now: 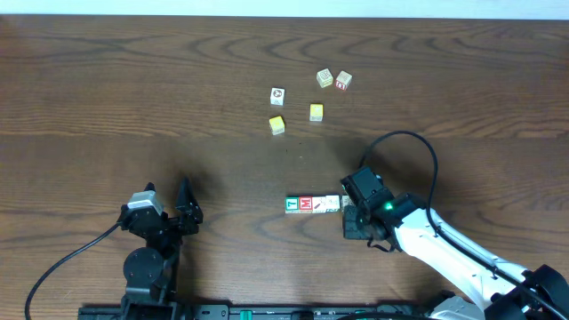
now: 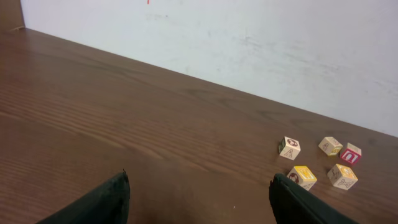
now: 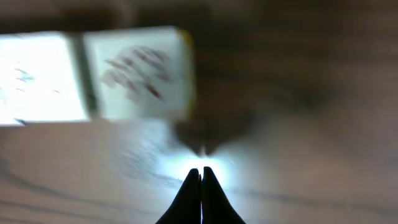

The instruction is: Lift 5 blocks

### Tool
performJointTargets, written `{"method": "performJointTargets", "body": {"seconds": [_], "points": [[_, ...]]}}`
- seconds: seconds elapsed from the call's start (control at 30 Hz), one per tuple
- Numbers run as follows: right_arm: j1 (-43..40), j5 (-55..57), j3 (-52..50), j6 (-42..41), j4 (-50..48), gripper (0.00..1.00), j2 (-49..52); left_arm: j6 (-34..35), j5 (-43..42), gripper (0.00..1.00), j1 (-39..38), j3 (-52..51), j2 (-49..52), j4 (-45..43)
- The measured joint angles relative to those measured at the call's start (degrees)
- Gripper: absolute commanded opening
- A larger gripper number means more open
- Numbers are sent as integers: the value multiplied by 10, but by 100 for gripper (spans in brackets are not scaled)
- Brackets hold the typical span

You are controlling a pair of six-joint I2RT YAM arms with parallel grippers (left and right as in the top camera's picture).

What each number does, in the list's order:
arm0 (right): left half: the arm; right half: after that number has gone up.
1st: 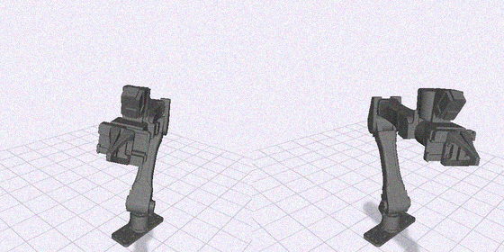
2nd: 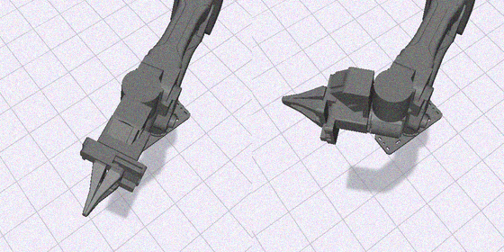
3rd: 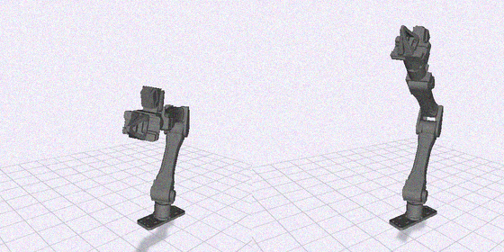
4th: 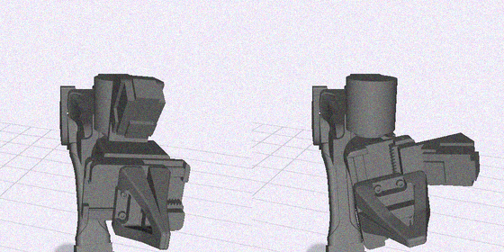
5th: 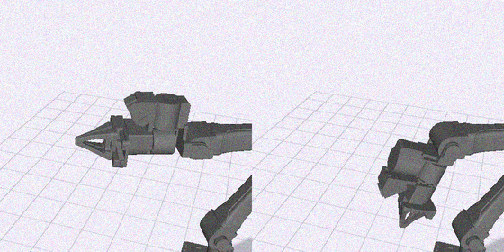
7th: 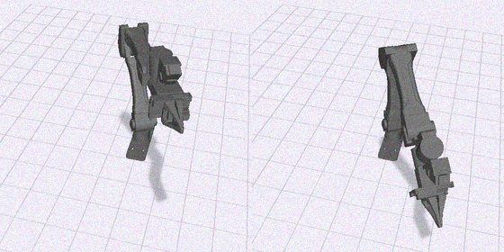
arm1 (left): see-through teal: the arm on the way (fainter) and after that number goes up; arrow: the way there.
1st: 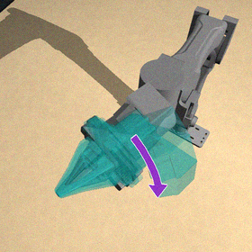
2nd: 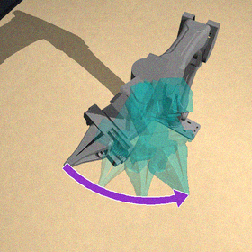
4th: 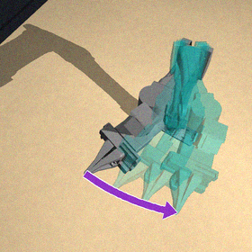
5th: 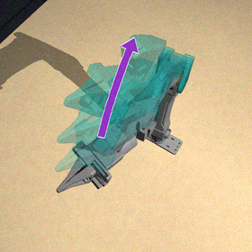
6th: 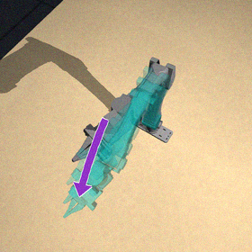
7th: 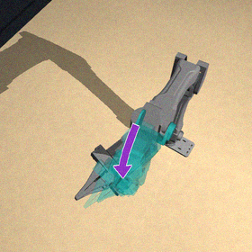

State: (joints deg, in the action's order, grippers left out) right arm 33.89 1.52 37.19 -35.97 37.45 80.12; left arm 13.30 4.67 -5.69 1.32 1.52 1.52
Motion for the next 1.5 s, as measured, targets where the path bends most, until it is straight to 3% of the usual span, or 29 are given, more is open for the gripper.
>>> {"method": "performJointTargets", "body": {"seconds": [0.27, 0.6, 1.5], "points": [[-21, 35, 0, -19, 19, 1, 0, 0, 0, 72, 0, 0, 0, 0], [-83, 37, 0, 15, -39, 1, 0, 0, 0, 72, 0, 0, 0, 0], [-85, -48, 0, 84, -99, 1, 0, 0, 0, 72, 0, 0, 0, 0]]}}
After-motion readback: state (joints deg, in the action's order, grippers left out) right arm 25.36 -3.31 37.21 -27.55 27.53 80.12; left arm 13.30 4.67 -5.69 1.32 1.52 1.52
